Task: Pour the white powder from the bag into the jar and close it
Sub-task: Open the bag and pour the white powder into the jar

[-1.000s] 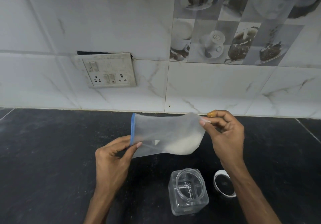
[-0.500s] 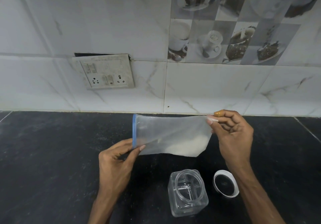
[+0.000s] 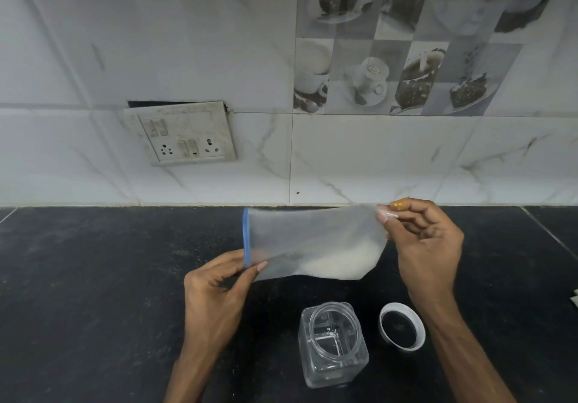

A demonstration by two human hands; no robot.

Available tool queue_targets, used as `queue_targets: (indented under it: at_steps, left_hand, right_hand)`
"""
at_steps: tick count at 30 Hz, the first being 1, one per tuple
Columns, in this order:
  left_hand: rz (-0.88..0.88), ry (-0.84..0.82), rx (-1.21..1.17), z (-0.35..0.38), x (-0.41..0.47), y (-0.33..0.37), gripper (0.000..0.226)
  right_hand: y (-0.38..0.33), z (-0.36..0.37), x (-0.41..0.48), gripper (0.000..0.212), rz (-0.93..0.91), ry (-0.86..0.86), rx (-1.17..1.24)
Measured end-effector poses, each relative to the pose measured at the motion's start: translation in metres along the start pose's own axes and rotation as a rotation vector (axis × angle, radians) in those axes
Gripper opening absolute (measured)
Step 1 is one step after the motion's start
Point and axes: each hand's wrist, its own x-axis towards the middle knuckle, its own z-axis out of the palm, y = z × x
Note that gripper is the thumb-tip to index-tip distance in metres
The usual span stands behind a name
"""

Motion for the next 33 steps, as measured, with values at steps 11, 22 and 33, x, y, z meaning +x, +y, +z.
queue_targets:
  at_steps: [11,22,33]
  left_hand:
    - [-0.045,-0.001,-0.049,0.002,-0.007,0.005,0.026]
    - [-0.003,-0.087,-0.108,0.034,-0.022,0.030,0.018]
    - [-0.038,-0.173,-0.150,0.060,-0.039,0.041,0.014]
  right_hand:
    - [-0.002,-0.011,0.001,0.027,-0.012,-0.050,-0.040]
    - [-0.016,-0.042,-0.002,0.018,-0.108,-0.003,-0.255]
    - [-0.036,-0.085,-0.012,0.016,-0.166,0.042,-0.423]
